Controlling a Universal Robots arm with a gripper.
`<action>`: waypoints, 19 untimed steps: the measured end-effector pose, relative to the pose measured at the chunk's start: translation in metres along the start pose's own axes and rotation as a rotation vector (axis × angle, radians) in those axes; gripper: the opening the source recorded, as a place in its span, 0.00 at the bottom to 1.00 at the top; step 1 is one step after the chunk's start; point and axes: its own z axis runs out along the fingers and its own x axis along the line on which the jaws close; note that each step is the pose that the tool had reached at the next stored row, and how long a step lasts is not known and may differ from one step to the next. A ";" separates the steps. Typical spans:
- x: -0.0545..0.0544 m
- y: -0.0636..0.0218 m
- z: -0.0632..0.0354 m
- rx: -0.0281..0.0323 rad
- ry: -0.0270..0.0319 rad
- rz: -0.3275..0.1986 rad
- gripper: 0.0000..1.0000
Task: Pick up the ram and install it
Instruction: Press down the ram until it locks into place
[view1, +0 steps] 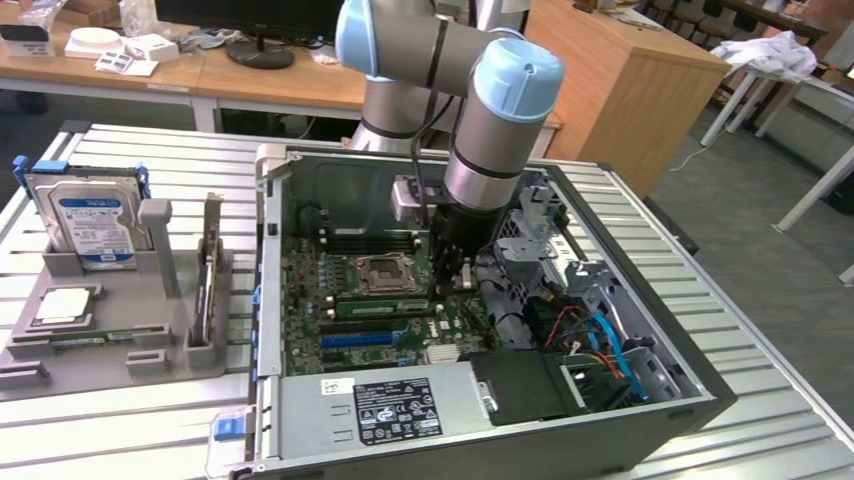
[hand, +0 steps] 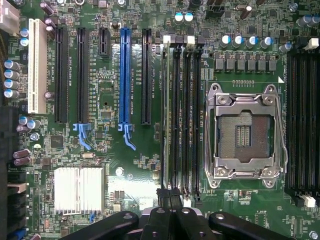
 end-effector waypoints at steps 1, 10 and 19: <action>0.000 0.0000 0.0005 -0.0001 0.0002 0.000 0.11; 0.000 0.0000 0.0017 0.0000 0.0004 0.000 0.11; 0.000 0.0000 0.0029 -0.0007 -0.0008 0.000 0.11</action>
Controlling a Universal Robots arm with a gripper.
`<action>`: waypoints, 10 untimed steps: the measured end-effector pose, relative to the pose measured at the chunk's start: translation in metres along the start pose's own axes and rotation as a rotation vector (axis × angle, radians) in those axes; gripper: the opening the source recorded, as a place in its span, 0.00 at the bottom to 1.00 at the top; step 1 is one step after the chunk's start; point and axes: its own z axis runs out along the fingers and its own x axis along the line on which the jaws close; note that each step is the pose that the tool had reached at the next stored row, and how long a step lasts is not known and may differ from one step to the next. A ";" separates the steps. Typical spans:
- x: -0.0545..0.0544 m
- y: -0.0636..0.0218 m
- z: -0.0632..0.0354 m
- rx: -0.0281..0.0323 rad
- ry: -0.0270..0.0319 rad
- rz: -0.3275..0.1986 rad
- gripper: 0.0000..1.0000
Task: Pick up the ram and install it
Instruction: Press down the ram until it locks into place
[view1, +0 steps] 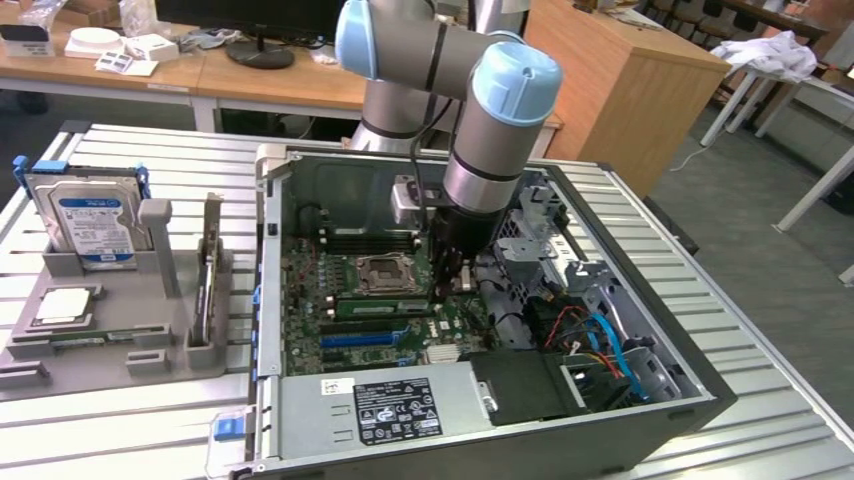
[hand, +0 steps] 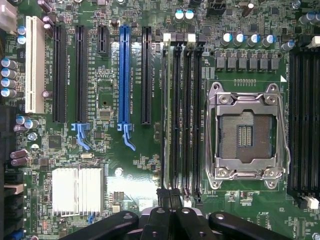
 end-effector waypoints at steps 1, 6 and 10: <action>0.000 0.0000 -0.0010 -0.0008 -0.0001 0.000 0.11; 0.000 -0.0002 -0.0075 -0.0037 0.0013 0.000 0.11; 0.000 -0.0004 -0.0137 -0.0064 0.0013 0.000 0.11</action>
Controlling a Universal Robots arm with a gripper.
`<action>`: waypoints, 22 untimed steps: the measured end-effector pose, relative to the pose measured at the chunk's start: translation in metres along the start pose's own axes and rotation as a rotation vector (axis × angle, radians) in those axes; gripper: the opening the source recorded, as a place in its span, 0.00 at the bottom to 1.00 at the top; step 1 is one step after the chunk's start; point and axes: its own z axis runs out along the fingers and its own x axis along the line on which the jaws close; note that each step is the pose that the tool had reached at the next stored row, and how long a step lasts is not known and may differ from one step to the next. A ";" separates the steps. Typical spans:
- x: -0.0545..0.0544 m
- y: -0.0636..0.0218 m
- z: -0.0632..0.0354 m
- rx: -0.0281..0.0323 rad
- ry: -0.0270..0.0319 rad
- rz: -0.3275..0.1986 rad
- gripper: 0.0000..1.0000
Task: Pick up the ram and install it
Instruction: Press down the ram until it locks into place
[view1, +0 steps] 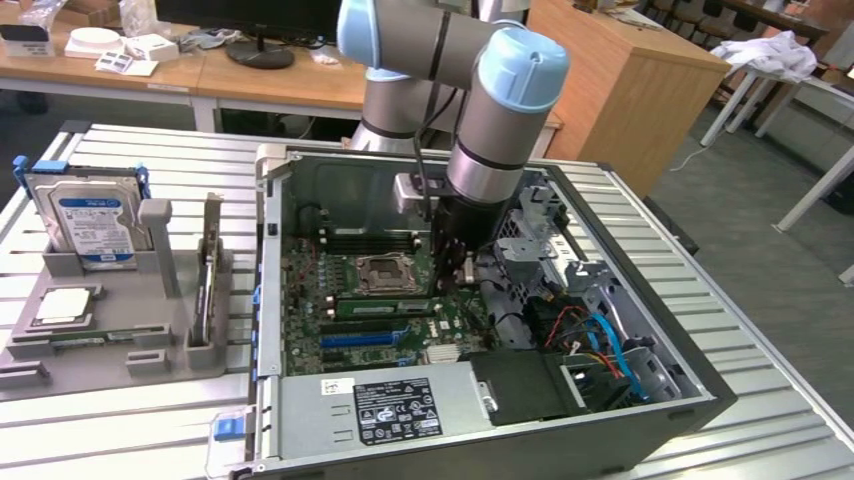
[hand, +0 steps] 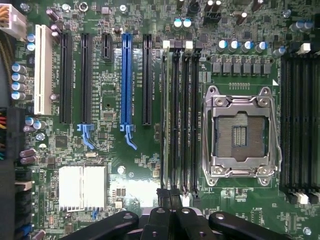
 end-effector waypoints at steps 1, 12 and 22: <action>0.000 0.0000 -0.0016 -0.0004 -0.0001 0.000 0.11; 0.000 0.0002 -0.0153 -0.0016 0.0000 0.000 0.11; 0.000 0.0067 -0.0153 -0.0015 0.0000 0.000 0.11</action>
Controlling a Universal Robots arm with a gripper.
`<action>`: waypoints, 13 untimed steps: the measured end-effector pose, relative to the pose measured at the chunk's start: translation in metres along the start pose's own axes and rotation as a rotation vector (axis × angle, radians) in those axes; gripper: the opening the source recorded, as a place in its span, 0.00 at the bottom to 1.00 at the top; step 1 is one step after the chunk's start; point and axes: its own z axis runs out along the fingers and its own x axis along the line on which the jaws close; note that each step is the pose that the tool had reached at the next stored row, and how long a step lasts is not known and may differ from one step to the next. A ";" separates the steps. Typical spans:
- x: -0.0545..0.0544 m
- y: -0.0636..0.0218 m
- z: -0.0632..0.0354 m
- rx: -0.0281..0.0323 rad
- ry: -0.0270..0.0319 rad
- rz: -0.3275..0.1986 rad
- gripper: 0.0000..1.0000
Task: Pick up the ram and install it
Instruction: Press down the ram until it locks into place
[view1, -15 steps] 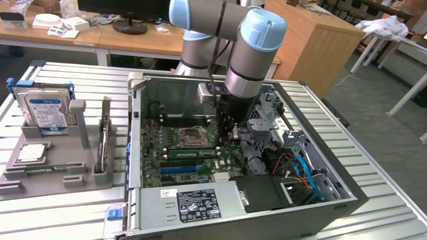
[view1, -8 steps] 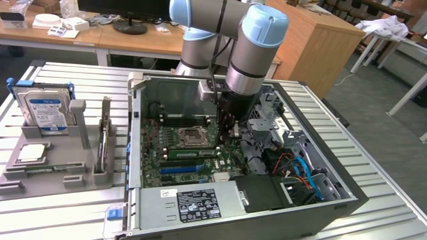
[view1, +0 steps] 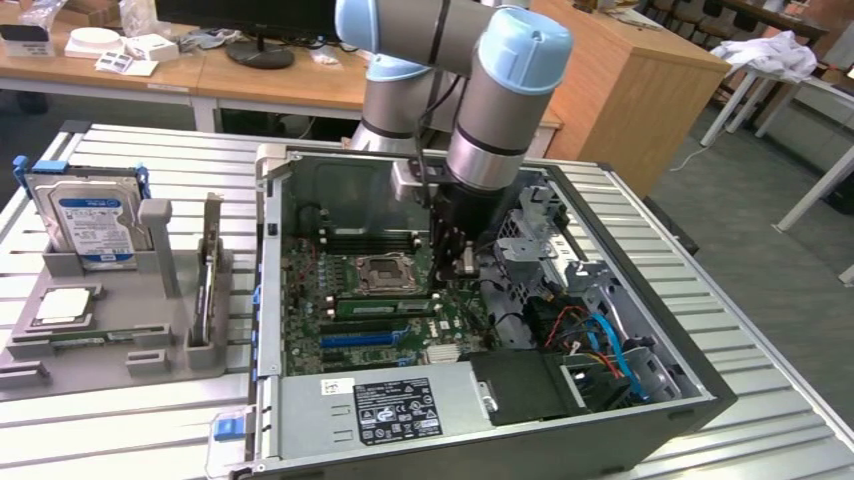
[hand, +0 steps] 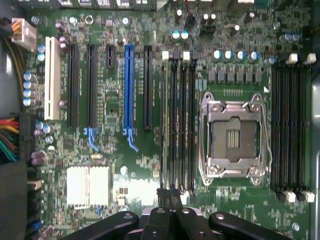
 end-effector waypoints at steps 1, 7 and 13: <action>0.000 0.0033 0.0000 0.0003 0.0001 0.000 0.11; 0.000 0.0232 0.0004 0.0019 0.0000 0.000 0.11; 0.000 0.0398 0.0007 0.0024 0.0000 0.000 0.11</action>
